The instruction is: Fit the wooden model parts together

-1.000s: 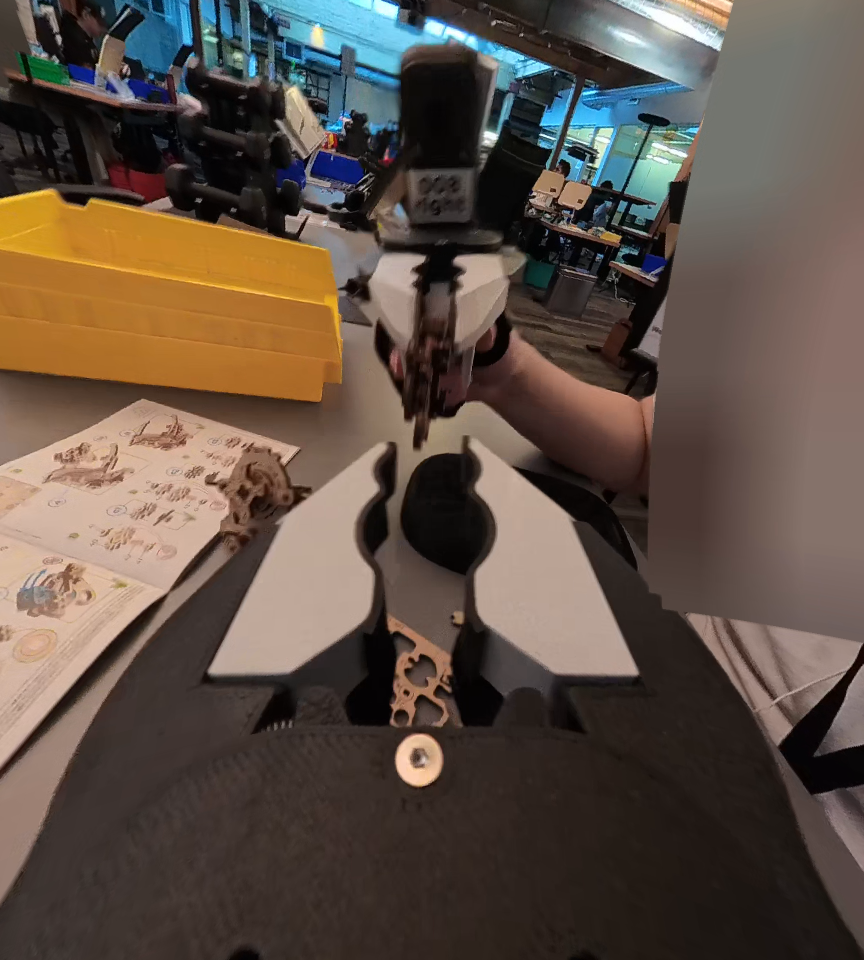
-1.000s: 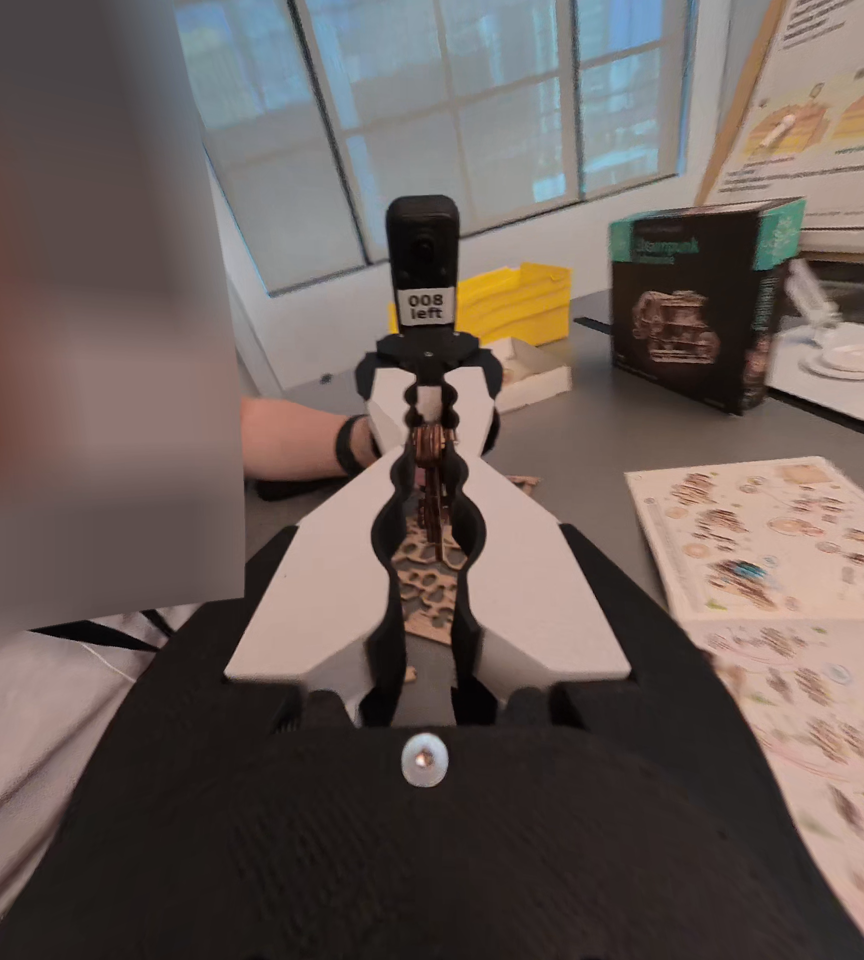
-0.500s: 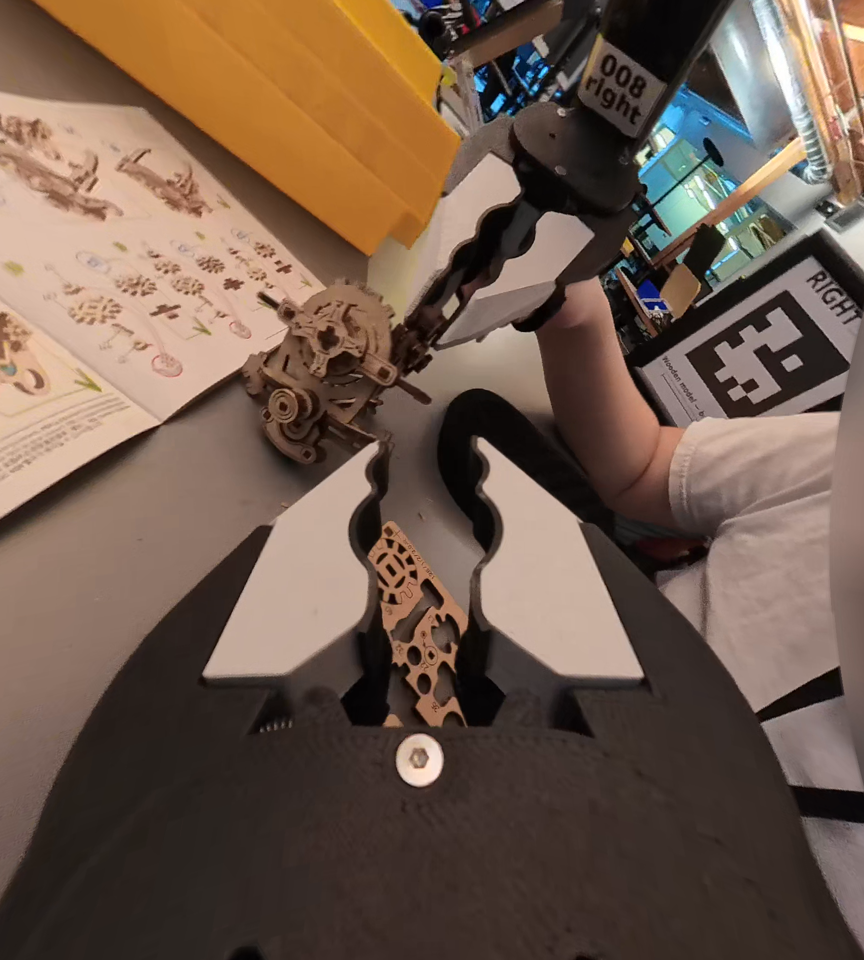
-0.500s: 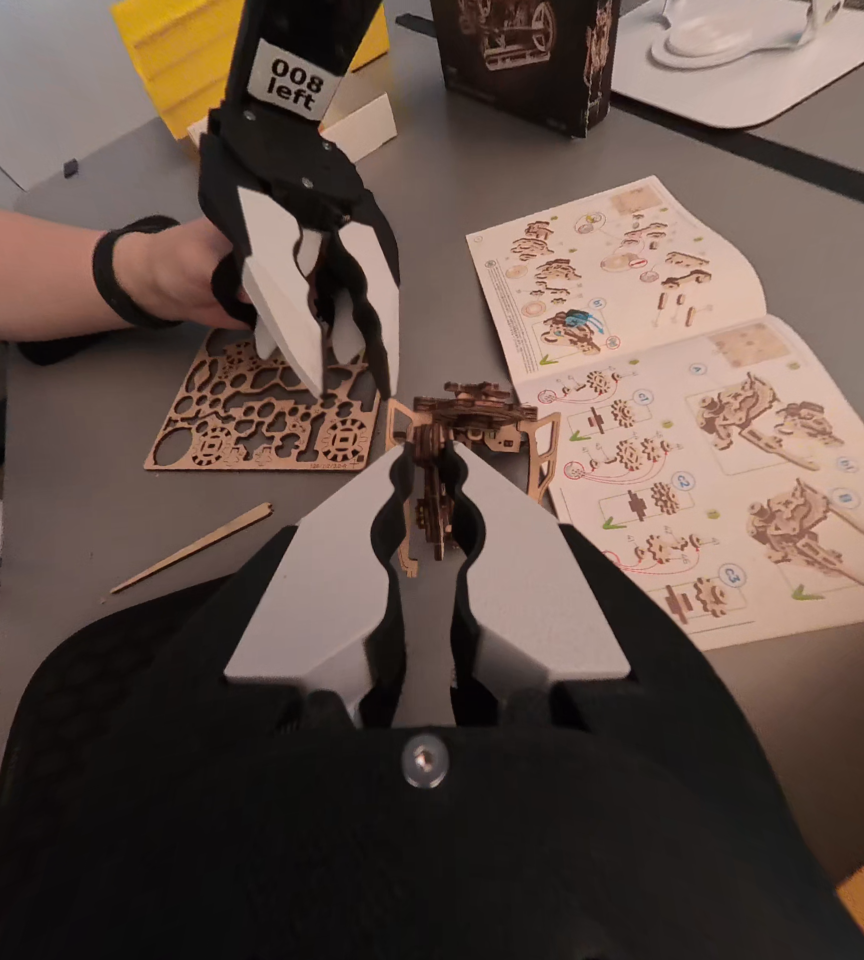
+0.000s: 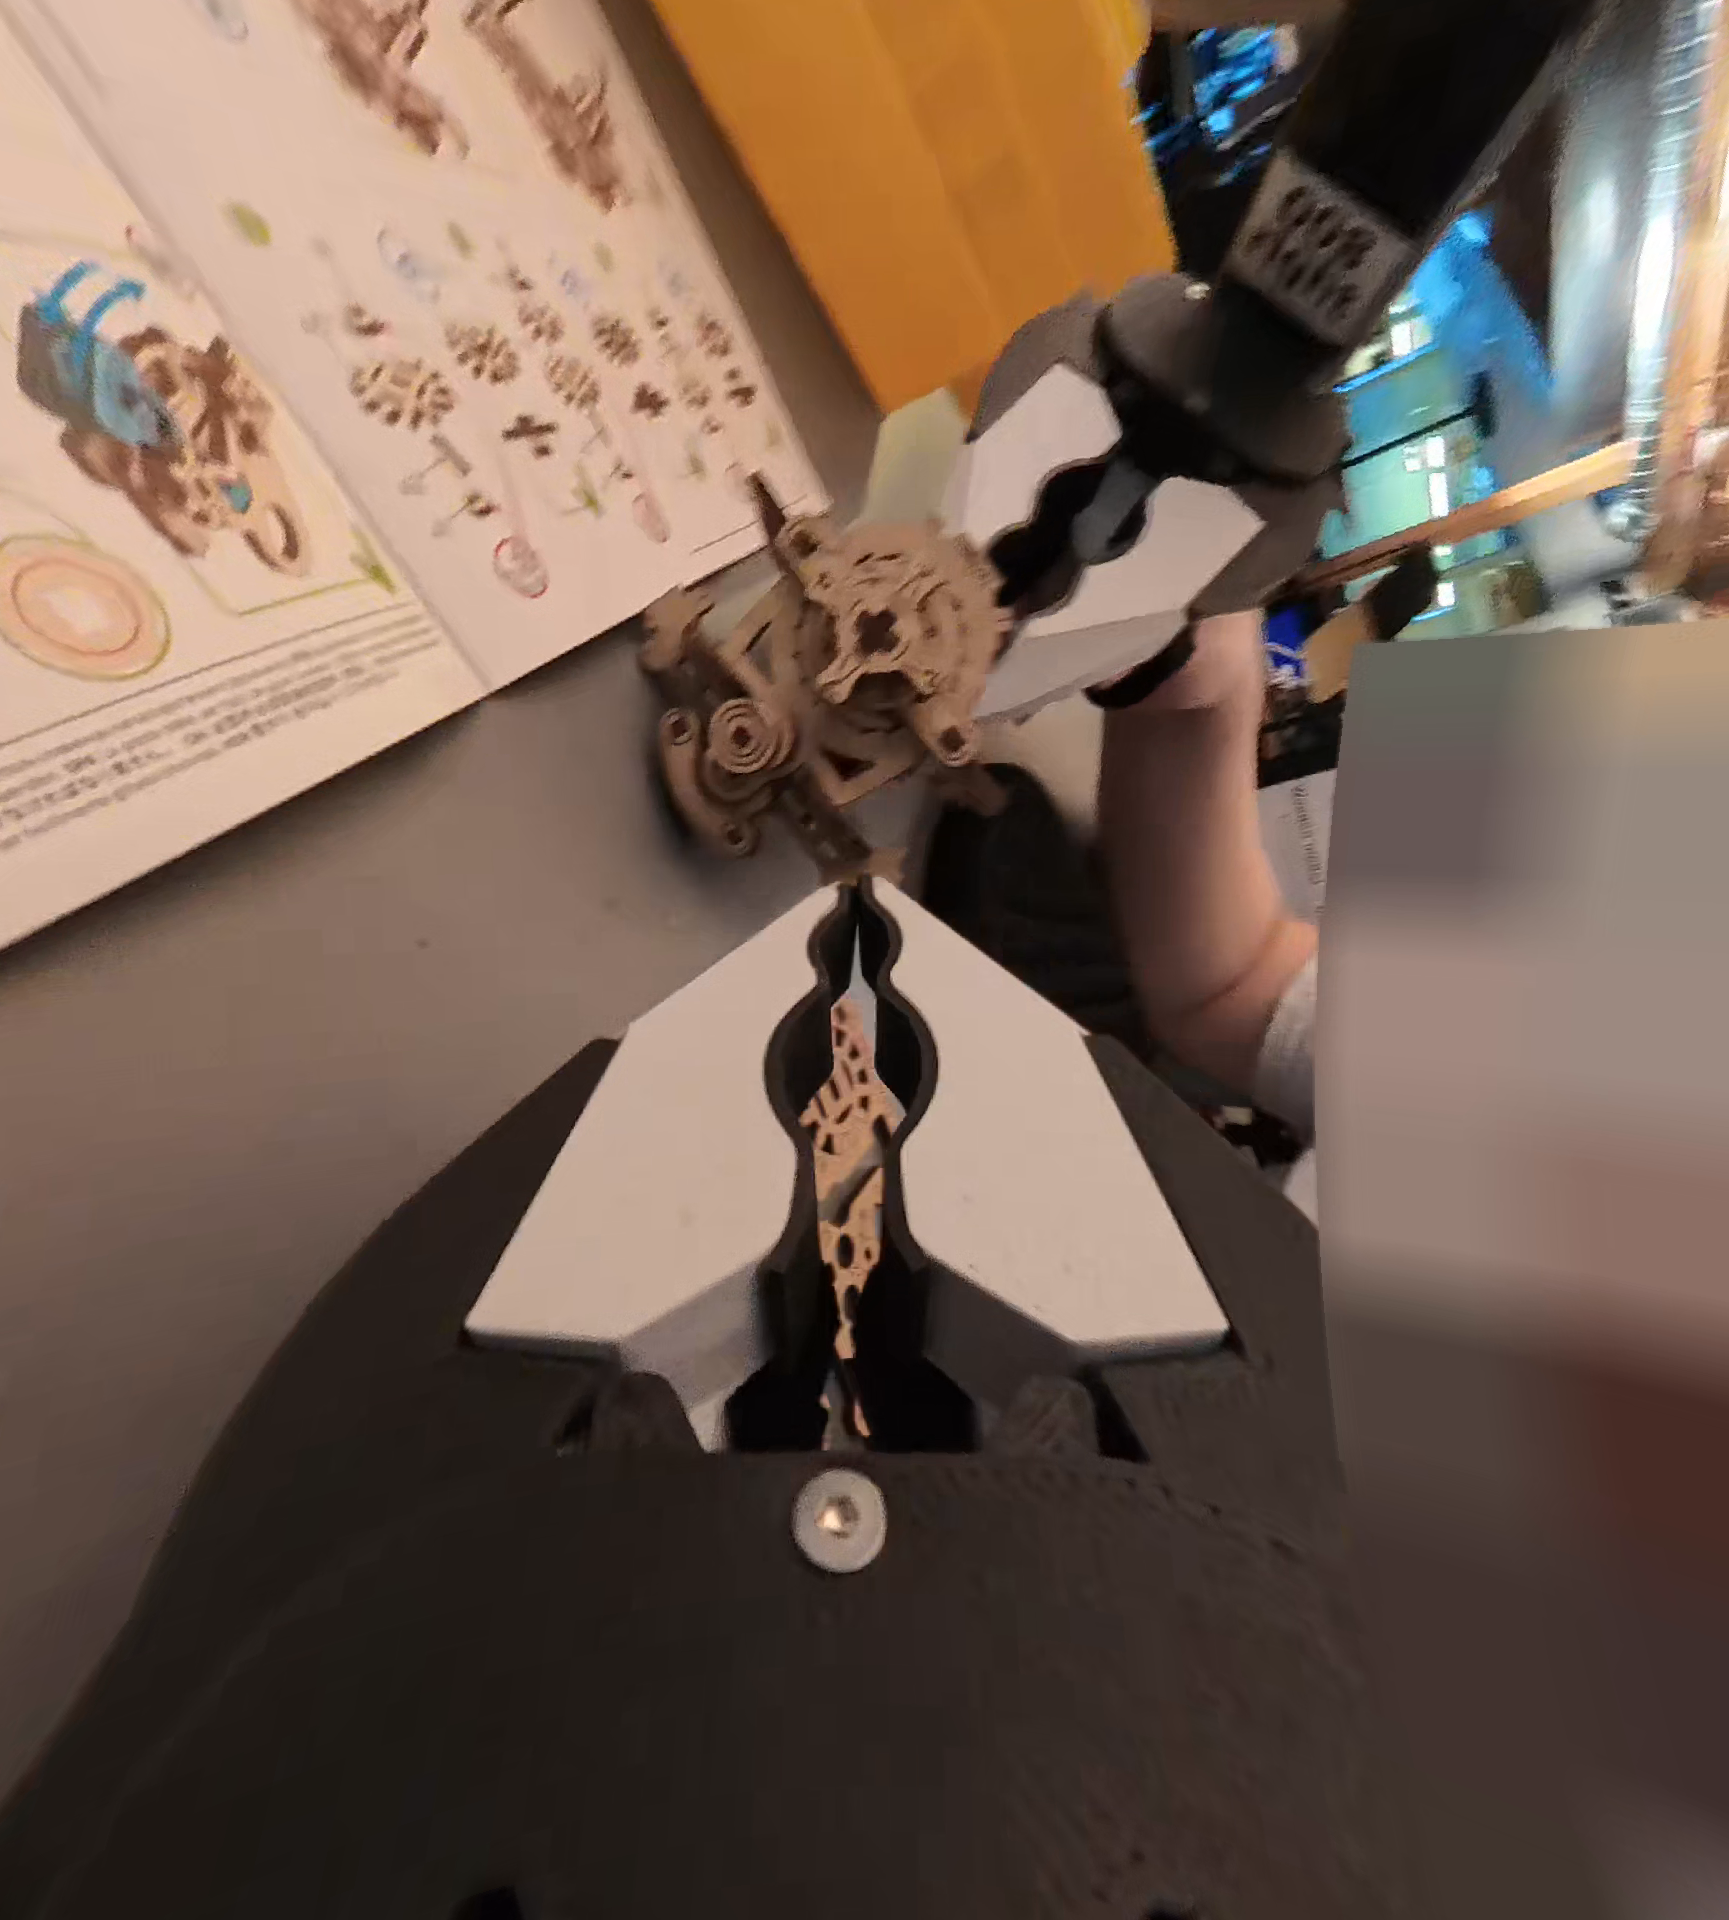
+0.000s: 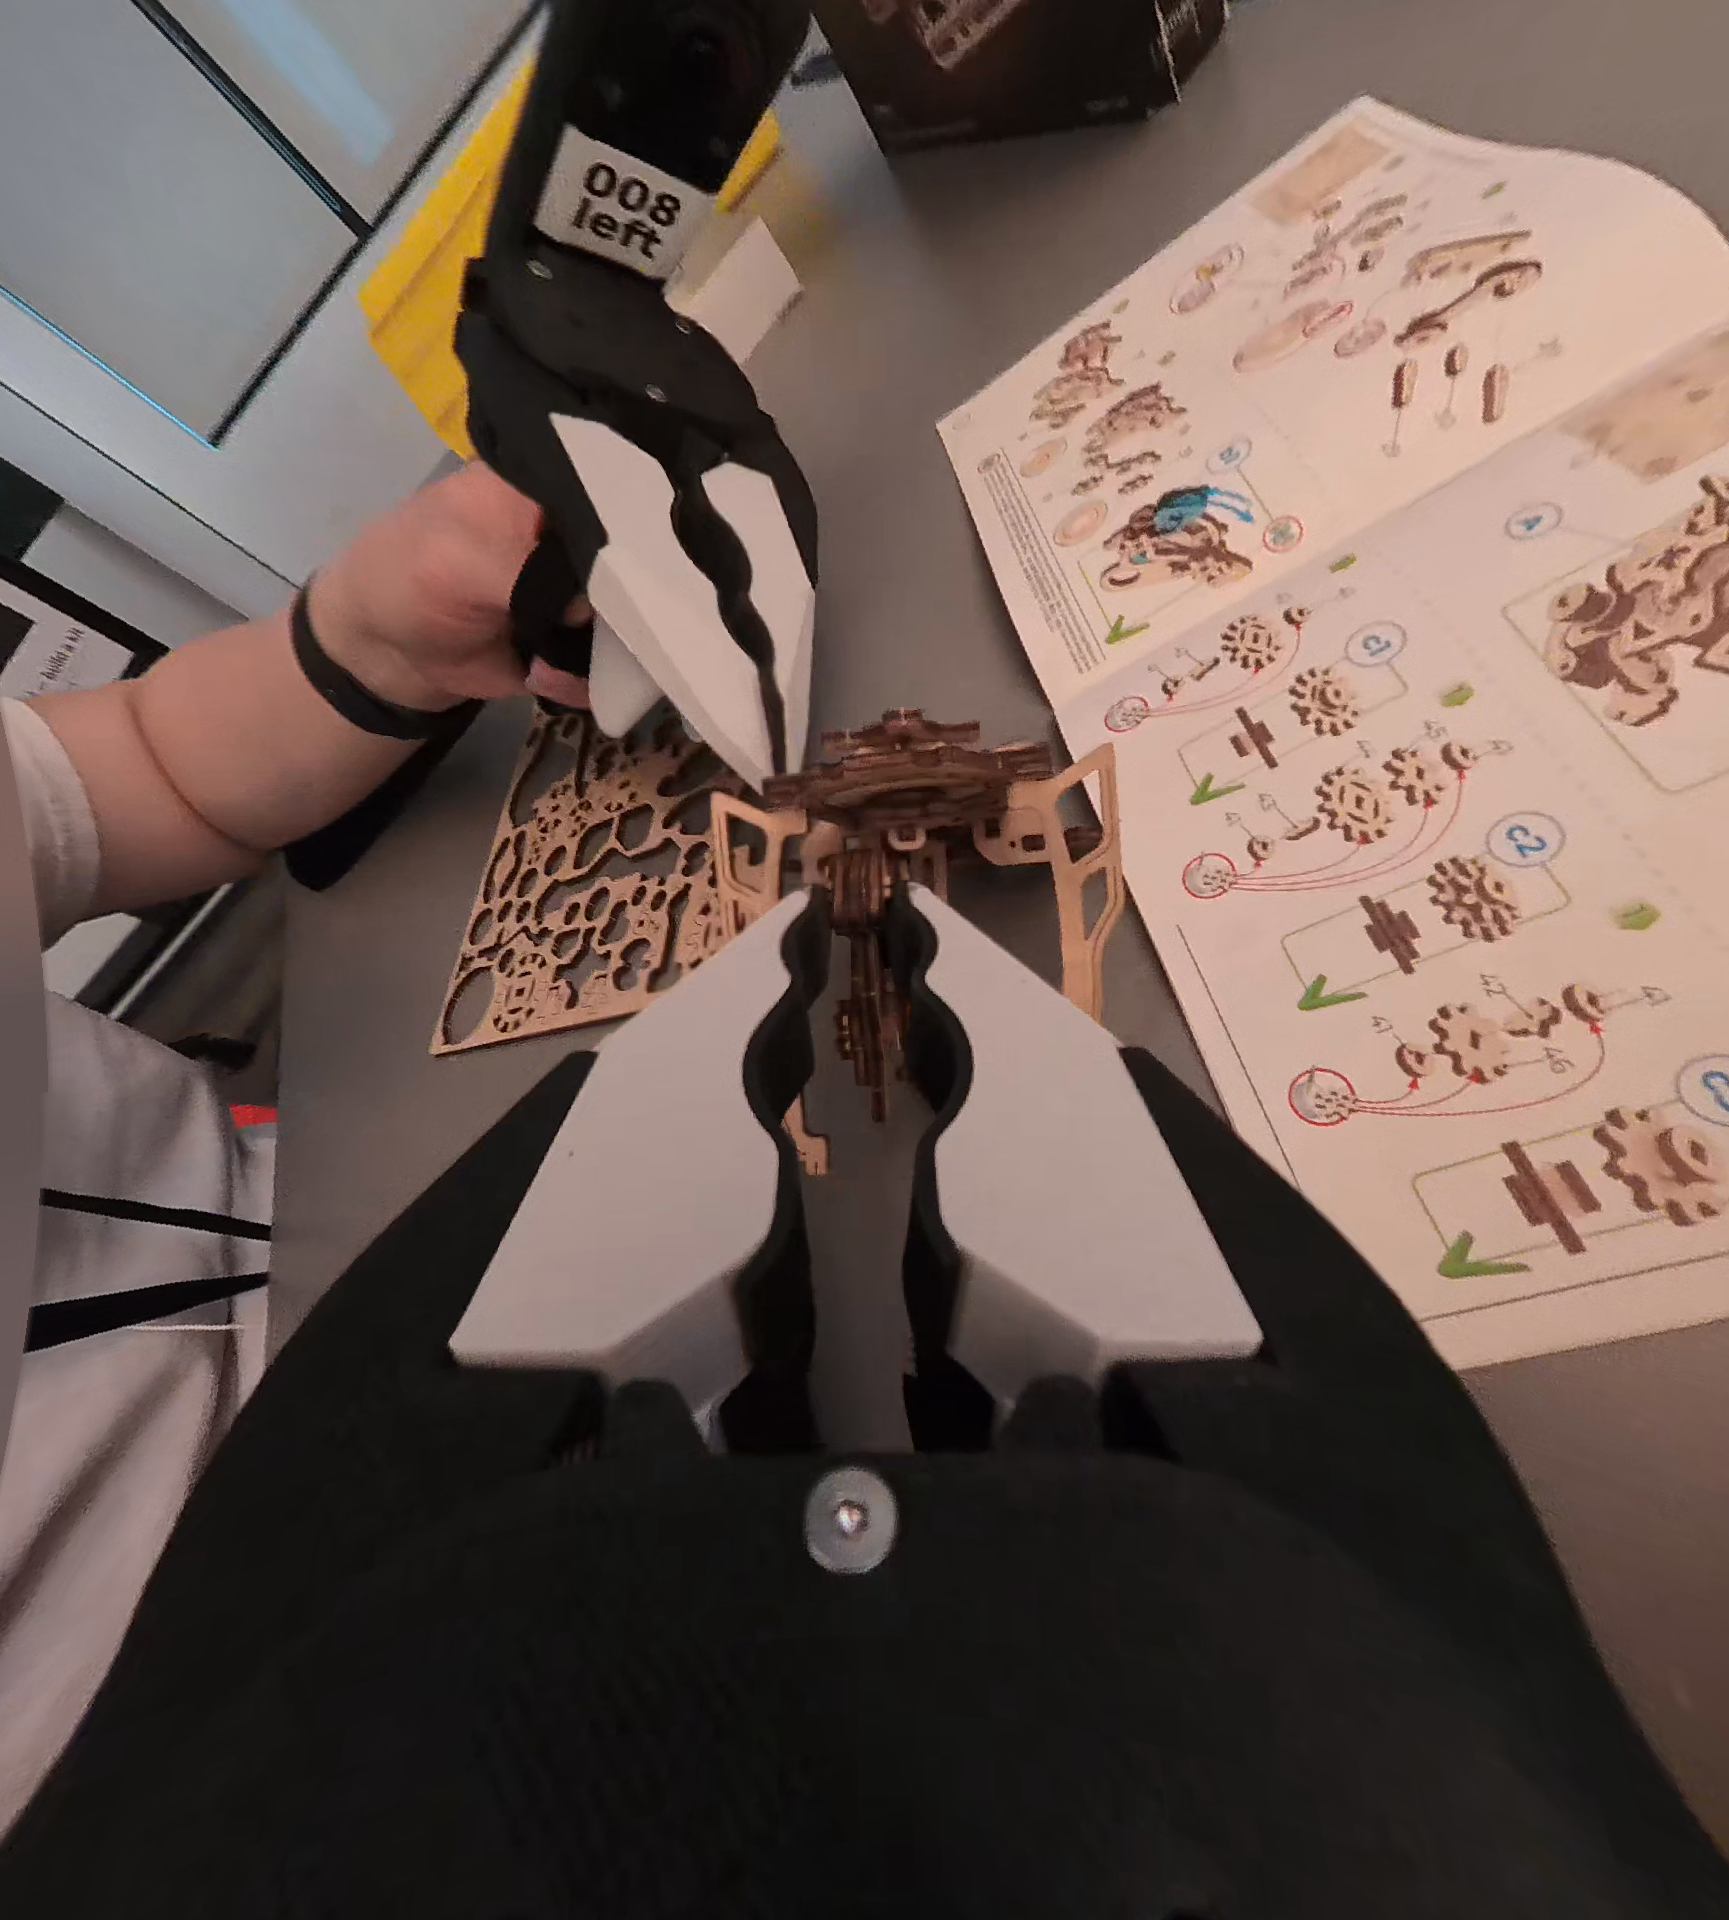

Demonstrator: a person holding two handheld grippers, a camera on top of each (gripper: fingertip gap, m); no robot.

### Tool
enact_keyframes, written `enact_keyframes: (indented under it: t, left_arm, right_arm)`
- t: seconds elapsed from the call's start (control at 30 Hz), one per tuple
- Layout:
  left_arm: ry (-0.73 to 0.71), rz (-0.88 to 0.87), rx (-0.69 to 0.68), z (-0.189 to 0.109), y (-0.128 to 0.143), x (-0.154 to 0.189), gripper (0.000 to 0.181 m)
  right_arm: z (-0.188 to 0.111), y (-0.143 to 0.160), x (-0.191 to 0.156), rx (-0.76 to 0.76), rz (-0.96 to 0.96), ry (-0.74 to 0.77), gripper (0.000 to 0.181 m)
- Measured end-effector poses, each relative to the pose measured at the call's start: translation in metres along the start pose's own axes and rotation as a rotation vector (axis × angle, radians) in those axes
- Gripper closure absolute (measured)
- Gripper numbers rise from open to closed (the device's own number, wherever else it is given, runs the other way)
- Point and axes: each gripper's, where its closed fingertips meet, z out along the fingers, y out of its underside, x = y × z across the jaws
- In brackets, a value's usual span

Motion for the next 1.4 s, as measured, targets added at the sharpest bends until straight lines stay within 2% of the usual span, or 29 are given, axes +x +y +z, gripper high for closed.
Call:
enact_keyframes:
  t: [0.07, 0.3, 0.57, 0.8, 1.4]
  left_arm:
    - [-0.035, -0.007, -0.024, 0.005, 0.006, -0.007, 0.181]
    - [-0.011, -0.016, -0.02, 0.018, 0.003, -0.01, 0.181]
    - [-0.05, 0.021, -0.036, 0.02, 0.006, -0.014, 0.181]
    - [-0.036, 0.015, -0.032, 0.019, 0.006, -0.013, 0.181]
    - [-0.015, 0.016, -0.045, 0.02, 0.007, -0.012, 0.181]
  right_arm:
    - [0.002, -0.002, -0.002, 0.011, 0.001, -0.003, 0.172]
    - [0.008, -0.001, -0.004, 0.004, 0.004, -0.007, 0.172]
    - [0.012, 0.004, -0.005, -0.042, 0.005, -0.022, 0.172]
    - [0.013, 0.003, -0.011, -0.047, -0.079, -0.039, 0.172]
    - [0.014, 0.006, -0.006, -0.143, -0.286, 0.063, 0.171]
